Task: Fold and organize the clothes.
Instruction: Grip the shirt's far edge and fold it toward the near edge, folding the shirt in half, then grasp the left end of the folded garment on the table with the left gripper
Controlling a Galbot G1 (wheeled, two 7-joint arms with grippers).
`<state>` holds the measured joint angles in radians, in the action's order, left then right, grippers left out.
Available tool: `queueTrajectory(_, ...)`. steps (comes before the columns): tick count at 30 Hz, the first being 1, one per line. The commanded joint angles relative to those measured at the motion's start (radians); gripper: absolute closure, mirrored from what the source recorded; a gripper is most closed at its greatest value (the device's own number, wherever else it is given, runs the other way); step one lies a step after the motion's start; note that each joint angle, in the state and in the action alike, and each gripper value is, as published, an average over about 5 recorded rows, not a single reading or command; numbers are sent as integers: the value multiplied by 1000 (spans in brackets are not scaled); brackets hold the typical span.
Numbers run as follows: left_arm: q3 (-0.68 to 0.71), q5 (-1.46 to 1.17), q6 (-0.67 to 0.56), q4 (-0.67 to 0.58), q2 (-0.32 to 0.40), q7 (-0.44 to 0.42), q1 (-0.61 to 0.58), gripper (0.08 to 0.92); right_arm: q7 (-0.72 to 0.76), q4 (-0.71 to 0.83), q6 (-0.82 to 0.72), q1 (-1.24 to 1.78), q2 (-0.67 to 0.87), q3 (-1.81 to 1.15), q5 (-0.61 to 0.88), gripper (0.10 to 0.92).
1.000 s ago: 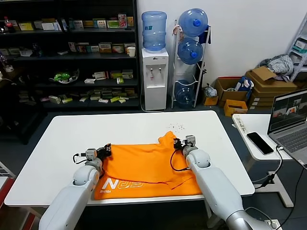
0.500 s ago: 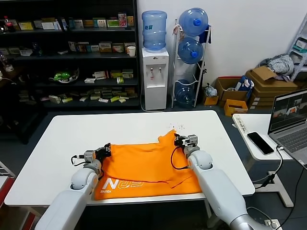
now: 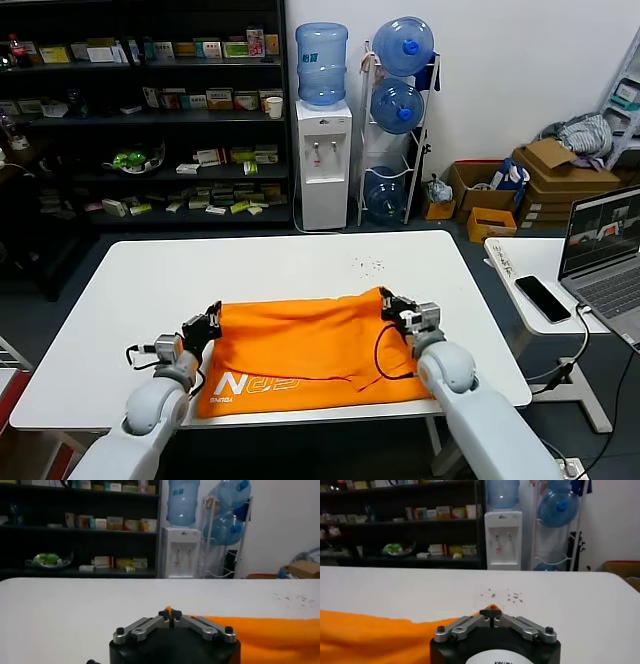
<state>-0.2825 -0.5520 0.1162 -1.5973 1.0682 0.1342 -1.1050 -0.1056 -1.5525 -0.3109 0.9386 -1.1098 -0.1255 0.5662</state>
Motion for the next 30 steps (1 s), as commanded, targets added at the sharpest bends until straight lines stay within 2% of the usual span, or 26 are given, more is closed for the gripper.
queueTrajectory(1, -97, 35, -6, -268, -31, 26, -306, 902, -78, -349, -79, 325, 146, -87, 31, 901)
queueTrajectory(8, -123, 53, 1, -287, -25, 4, -398, 899, -94, -447, -114, 461, 184, -152, 20, 901)
queueTrajectory(11, -136, 53, 15, -303, -26, -9, -428, 856, -103, -475, -130, 489, 190, -179, 22, 860)
queueTrajectory(18, -155, 54, 29, -280, -4, -11, -432, 661, -104, -524, -119, 544, 191, -268, 10, 663)
queueTrajectory(26, -142, 40, 31, -135, 58, -29, -339, 427, -100, -551, -96, 594, 153, -341, -11, 429)
queueTrajectory(30, -119, 33, 42, -111, 77, -21, -320, 314, -101, -550, -92, 595, 136, -342, -17, 316)
